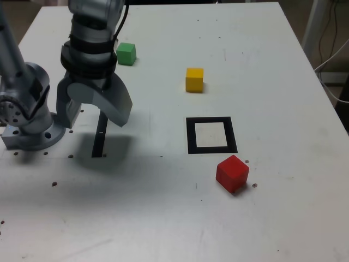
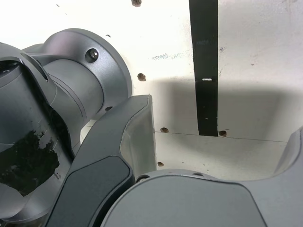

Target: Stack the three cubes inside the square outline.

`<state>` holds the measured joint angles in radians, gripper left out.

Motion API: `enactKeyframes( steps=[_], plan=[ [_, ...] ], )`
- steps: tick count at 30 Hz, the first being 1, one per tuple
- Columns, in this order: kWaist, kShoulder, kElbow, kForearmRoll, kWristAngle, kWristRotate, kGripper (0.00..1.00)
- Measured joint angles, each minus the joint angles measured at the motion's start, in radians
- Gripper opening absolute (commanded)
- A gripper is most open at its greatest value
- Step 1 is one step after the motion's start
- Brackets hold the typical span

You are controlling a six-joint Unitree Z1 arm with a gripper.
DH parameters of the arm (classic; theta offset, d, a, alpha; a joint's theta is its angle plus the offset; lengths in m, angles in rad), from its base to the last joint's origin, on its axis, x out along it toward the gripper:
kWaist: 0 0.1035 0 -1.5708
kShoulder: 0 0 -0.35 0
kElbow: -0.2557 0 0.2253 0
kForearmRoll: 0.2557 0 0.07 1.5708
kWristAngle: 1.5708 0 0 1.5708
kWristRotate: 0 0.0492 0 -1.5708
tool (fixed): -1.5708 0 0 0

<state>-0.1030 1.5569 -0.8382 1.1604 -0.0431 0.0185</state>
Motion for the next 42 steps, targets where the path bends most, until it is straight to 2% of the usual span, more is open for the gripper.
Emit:
enactKeyframes(
  steps=[17, 22, 30, 37, 42],
  plan=[
    [-0.002, -0.009, -0.014, 0.020, 0.000, -0.024, 0.99],
    [-0.044, 0.045, -0.073, 0.030, -0.019, -0.027, 0.99],
    [-0.105, 0.102, -0.175, 0.059, -0.029, -0.051, 0.99],
    [-0.165, 0.179, -0.314, 0.094, -0.026, -0.054, 0.99],
    [-0.184, 0.241, -0.387, 0.094, -0.021, -0.013, 0.99]
  ],
)
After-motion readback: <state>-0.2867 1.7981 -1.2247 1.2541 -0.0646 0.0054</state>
